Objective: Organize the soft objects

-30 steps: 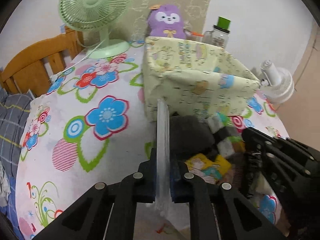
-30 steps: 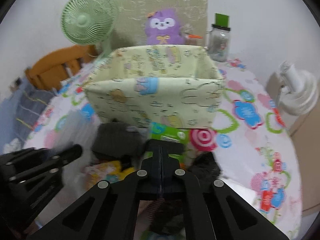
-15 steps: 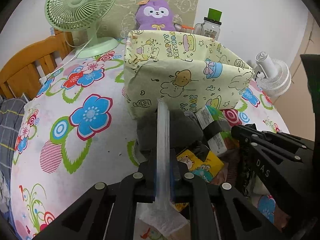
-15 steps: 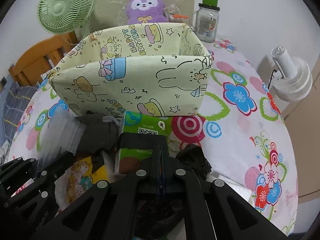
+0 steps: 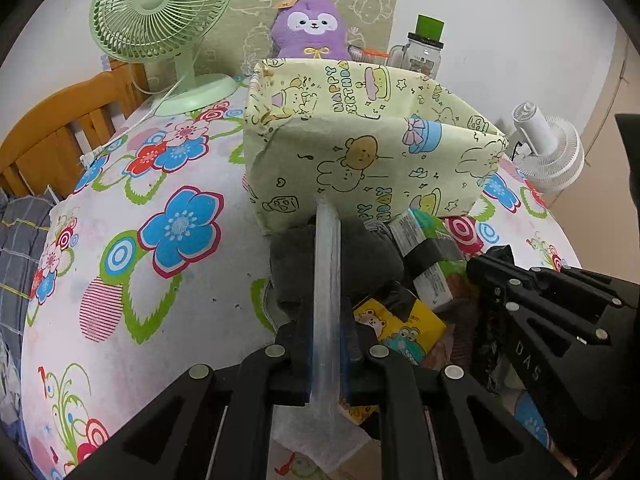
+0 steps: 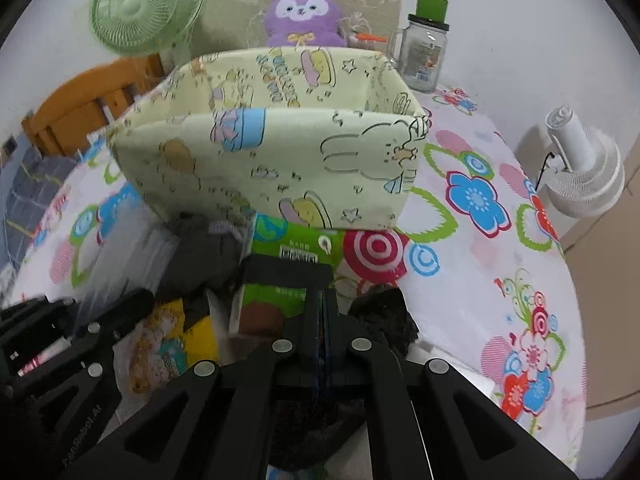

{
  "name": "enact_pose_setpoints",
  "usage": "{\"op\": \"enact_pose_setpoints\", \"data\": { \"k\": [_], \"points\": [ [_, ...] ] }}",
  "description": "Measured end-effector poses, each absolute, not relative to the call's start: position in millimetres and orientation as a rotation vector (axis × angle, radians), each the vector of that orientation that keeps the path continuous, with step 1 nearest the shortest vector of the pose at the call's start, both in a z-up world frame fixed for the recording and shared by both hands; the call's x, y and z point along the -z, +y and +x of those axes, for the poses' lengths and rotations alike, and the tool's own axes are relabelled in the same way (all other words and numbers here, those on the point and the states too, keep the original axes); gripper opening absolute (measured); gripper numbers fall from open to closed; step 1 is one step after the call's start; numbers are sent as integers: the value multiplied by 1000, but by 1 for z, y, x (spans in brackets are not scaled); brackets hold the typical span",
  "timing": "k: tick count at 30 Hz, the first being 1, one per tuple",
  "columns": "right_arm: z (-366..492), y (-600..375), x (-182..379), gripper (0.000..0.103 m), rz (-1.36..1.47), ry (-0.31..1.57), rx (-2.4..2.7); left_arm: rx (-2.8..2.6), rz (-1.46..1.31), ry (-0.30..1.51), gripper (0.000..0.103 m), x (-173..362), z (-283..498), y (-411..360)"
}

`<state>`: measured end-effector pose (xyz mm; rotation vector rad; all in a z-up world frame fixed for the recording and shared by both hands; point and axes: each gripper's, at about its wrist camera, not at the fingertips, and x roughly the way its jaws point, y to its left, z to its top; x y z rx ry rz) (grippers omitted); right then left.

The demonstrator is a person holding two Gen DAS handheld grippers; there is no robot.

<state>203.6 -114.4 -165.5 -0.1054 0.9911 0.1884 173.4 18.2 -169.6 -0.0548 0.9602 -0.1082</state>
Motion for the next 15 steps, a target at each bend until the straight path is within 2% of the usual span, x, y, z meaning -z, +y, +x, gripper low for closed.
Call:
{"op": "enact_pose_setpoints", "data": {
  "k": [15],
  "points": [
    [190, -116, 148, 5, -103, 953, -164, 121, -56, 950, 8, 165, 162, 13]
  ]
}}
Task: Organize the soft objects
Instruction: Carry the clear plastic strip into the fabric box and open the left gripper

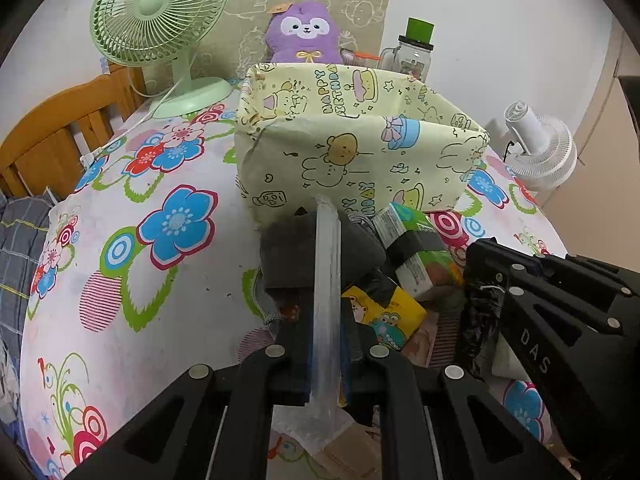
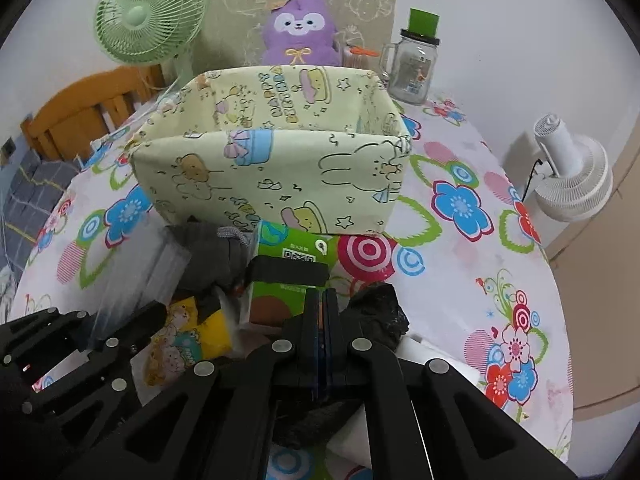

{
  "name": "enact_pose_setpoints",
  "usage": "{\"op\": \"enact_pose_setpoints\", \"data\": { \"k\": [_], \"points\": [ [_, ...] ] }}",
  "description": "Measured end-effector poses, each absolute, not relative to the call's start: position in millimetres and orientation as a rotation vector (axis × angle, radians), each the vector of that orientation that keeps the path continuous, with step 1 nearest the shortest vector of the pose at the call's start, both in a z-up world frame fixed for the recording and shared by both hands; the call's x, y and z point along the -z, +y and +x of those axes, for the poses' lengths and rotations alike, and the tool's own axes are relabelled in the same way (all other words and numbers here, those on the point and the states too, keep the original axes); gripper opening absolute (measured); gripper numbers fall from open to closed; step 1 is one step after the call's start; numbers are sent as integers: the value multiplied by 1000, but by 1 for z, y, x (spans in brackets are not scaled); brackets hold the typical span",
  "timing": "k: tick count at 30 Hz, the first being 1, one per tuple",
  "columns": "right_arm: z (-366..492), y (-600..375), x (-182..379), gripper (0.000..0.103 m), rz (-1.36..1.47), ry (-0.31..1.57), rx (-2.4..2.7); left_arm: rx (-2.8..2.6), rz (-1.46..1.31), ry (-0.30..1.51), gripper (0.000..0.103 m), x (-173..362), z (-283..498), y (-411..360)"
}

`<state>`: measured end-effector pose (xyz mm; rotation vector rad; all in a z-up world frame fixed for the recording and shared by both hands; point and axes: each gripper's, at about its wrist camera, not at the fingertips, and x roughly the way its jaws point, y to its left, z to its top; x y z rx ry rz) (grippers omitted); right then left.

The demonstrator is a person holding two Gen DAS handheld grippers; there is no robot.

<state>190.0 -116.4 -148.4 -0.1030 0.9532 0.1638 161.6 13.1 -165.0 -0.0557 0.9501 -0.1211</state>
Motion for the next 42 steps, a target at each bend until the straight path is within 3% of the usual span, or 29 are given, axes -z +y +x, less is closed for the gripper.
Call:
{"op": "enact_pose_setpoints", "data": {
  "k": [9, 29, 42],
  "points": [
    [199, -112, 156, 5, -44, 1028, -230, 120, -60, 947, 9, 165, 159, 13],
    [172, -139, 124, 5, -16, 934, -244, 149, -32, 890, 9, 132, 137, -16],
    [187, -145, 69, 5, -37, 861, -263, 151, -45, 829, 9, 79, 163, -18]
  ]
}}
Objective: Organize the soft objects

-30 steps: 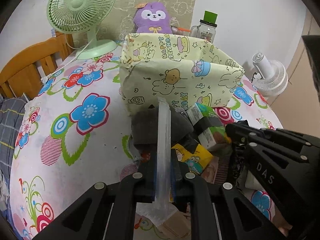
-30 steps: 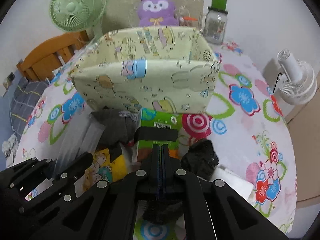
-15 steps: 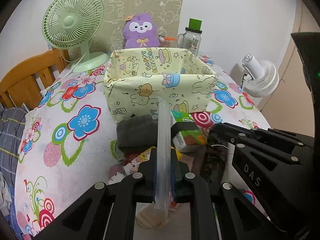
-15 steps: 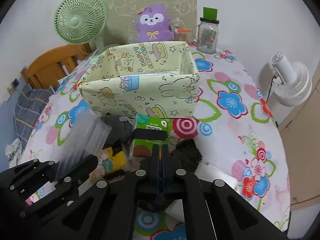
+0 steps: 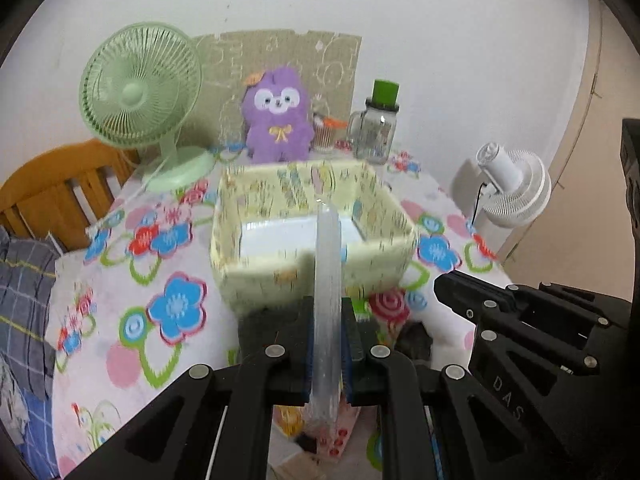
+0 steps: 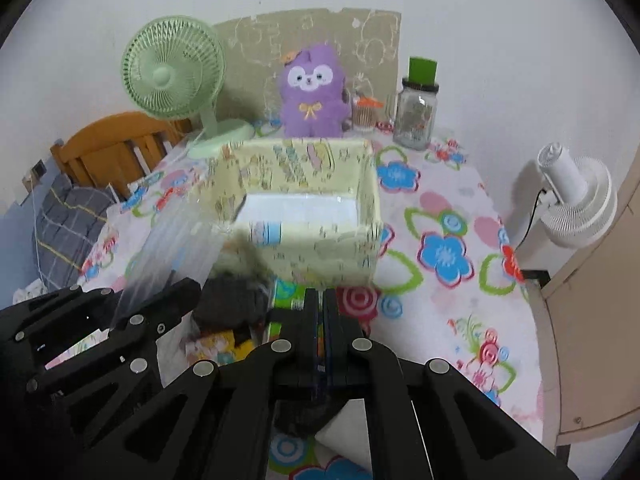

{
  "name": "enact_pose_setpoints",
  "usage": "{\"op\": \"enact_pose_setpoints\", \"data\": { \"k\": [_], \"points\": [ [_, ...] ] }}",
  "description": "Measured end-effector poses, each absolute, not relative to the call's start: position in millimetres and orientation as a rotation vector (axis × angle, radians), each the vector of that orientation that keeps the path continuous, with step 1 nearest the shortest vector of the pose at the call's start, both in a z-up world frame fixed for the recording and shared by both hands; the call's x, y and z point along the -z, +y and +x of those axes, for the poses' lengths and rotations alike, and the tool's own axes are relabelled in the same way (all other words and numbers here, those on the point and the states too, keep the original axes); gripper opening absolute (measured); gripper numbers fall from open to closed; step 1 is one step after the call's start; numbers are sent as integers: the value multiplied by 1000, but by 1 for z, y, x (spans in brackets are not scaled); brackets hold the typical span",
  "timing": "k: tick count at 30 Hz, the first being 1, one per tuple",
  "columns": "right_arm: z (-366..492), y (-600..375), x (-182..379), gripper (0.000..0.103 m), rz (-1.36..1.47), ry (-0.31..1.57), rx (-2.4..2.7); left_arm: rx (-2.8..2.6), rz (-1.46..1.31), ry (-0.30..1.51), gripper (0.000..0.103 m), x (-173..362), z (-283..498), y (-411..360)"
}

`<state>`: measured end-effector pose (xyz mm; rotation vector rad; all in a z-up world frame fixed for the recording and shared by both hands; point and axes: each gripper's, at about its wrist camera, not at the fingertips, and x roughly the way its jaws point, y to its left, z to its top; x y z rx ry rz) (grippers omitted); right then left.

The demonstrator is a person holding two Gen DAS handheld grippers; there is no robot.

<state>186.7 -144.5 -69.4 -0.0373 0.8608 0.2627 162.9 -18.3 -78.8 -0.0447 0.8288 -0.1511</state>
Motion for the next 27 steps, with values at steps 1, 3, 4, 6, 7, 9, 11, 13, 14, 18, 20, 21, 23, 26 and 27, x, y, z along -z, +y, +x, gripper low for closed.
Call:
{"op": "enact_pose_setpoints", "data": {
  "k": [1, 3, 4, 6, 7, 9, 11, 13, 14, 18, 20, 21, 23, 26, 27],
  "points": [
    [189, -144, 66, 5, -37, 853, -262, 153, -41, 820, 9, 74, 167, -18],
    [195, -143, 58, 5, -42, 831, -259, 152, -36, 807, 9, 66, 175, -18],
    [198, -143, 55, 5, -44, 823, -257, 152, -27, 798, 9, 62, 180, -17],
    [207, -142, 50, 5, -45, 814, -260, 151, -21, 790, 9, 58, 188, -16],
    [211, -141, 48, 5, -42, 812, -261, 159, -22, 789, 9, 56, 195, -15],
    [221, -140, 45, 5, -37, 807, -264, 151, -17, 787, 9, 55, 204, -14],
    [232, -138, 44, 5, -33, 800, -257, 146, -9, 779, 9, 53, 215, -12],
    [242, -136, 45, 5, -27, 801, -255, 155, -18, 785, 9, 54, 227, -9],
    [249, -135, 46, 5, -25, 806, -251, 156, -22, 787, 9, 55, 233, -7],
    [271, -130, 51, 5, -26, 810, -246, 151, -20, 793, 10, 60, 258, -4],
    [284, -128, 57, 5, -18, 819, -239, 149, -10, 807, 32, 67, 275, -3],
    [289, -127, 60, 5, -11, 828, -240, 155, -10, 816, 37, 70, 281, -3],
    [298, -124, 67, 5, -7, 852, -239, 143, -21, 833, 46, 79, 293, 0],
    [305, -122, 76, 5, -6, 877, -229, 128, -21, 850, 62, 90, 302, 3],
    [306, -122, 78, 5, -7, 881, -225, 120, -18, 853, 66, 92, 302, 3]
  ]
}}
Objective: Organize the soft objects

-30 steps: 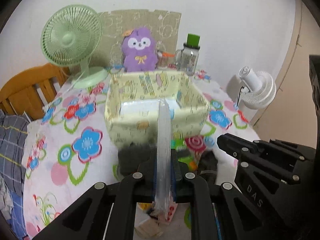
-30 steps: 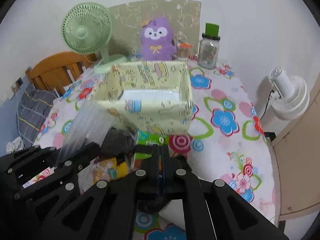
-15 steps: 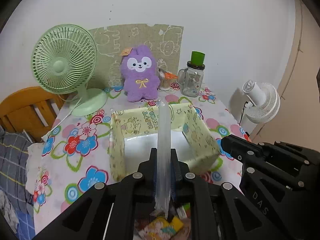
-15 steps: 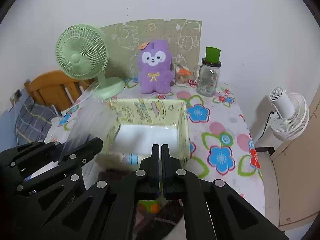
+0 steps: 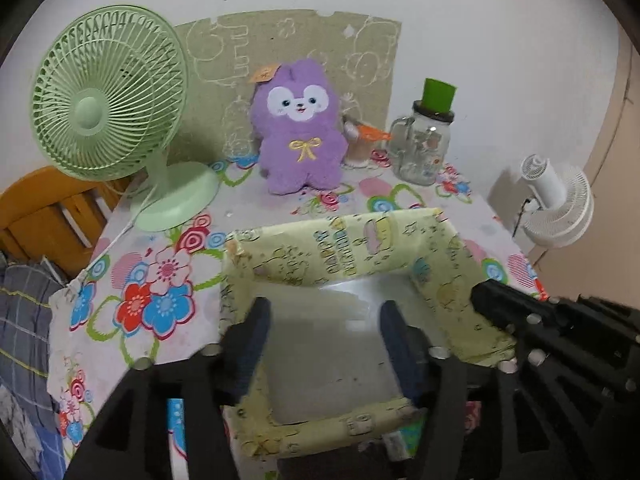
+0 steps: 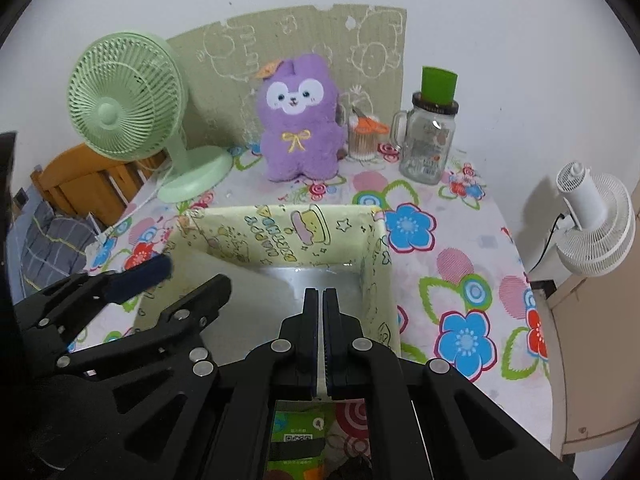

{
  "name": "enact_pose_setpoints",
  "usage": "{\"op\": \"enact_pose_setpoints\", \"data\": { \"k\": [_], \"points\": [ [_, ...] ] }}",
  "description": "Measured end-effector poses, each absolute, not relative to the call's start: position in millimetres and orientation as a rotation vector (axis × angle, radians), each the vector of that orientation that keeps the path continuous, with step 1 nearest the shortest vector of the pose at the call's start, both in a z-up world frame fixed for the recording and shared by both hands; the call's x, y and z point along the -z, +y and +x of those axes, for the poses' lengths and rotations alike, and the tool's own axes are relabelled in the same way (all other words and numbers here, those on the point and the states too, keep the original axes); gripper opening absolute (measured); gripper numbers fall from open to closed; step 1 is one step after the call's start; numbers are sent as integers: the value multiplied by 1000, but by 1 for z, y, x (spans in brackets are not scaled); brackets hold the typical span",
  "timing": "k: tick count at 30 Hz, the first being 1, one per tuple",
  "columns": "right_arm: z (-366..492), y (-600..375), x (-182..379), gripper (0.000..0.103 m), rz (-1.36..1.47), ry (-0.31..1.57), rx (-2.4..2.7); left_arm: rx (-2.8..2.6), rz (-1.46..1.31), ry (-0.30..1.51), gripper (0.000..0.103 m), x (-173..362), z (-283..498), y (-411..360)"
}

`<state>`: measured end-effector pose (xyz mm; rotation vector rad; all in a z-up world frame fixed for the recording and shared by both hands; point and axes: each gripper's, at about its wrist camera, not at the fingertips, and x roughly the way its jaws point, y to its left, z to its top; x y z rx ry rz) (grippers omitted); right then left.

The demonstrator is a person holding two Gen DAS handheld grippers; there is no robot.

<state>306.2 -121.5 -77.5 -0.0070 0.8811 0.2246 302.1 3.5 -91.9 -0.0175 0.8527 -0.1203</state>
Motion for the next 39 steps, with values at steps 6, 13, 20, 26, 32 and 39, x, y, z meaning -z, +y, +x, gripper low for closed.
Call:
{"op": "enact_pose_setpoints", "data": {
  "k": [6, 13, 20, 26, 32, 39],
  "points": [
    [306, -128, 81, 5, 5, 885, -218, 90, -15, 829, 81, 91, 288, 11],
    [285, -136, 73, 5, -19, 842, -237, 75, -18, 828, 83, 91, 254, 5],
    [257, -140, 74, 5, -23, 841, -323, 107, -16, 839, 84, 95, 213, -17],
    [220, -138, 84, 5, -117, 850, -302, 121, -42, 854, 84, 101, 187, -26],
    [195, -139, 96, 5, -138, 879, -318, 115, -46, 857, 84, 109, 157, -32],
    [169, -142, 101, 5, -89, 871, -327, 119, -50, 854, 84, 113, 133, -34]
  ]
}}
